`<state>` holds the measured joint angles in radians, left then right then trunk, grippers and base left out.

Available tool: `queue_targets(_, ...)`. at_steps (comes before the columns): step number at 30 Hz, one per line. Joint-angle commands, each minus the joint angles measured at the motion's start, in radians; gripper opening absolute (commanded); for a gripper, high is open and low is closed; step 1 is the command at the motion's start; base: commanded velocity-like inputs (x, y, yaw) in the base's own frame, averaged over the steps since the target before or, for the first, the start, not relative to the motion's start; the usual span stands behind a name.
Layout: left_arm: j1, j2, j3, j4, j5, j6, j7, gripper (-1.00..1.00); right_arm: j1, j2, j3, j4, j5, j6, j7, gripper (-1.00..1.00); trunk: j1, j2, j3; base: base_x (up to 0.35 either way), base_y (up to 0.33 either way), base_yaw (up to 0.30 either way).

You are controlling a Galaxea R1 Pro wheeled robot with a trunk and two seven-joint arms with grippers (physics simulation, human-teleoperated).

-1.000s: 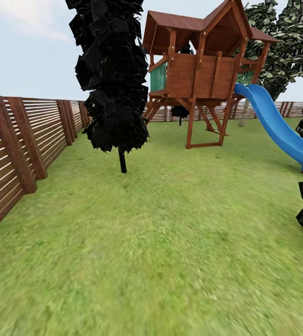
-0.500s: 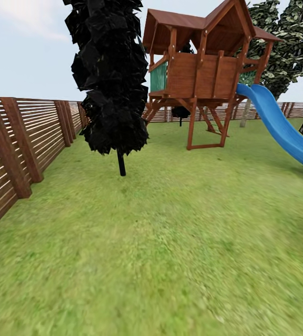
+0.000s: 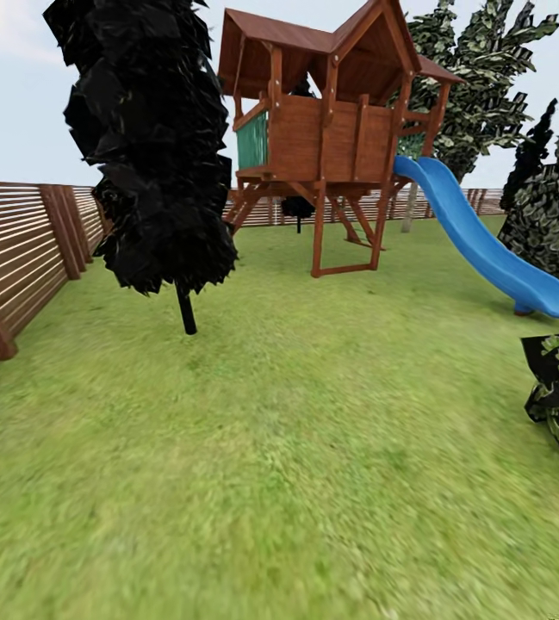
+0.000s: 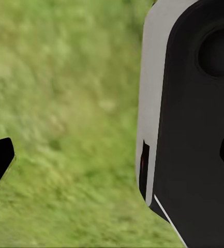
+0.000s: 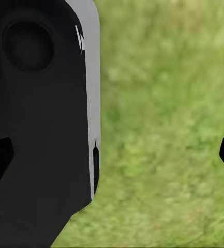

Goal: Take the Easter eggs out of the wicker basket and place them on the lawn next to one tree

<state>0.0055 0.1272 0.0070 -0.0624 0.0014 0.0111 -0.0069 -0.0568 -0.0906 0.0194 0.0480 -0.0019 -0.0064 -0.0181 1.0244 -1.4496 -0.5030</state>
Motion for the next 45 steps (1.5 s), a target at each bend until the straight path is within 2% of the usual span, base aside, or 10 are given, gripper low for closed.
queue_targets(1, 0.001, 0.000, 0.001, -0.002, 0.000, 0.001, -0.001, 1.00, -0.001, 0.000, 0.002, 0.002, 0.000, -0.001, -0.002, 1.00, 0.001, 0.000, -0.001, 0.334, 0.000, -0.286)
queue_targets(8, 0.001, 0.000, 0.001, -0.002, 0.000, 0.001, -0.001, 1.00, -0.001, 0.000, 0.001, 0.002, 0.000, 0.000, -0.002, 1.00, 0.001, 0.000, -0.001, 0.334, 0.000, -0.137)
queue_targets(45, 0.001, 0.000, 0.001, -0.002, 0.000, 0.001, -0.001, 1.00, -0.001, 0.001, 0.001, 0.003, -0.001, 0.000, -0.002, 1.00, 0.001, 0.000, -0.001, 0.335, 0.000, -0.002)
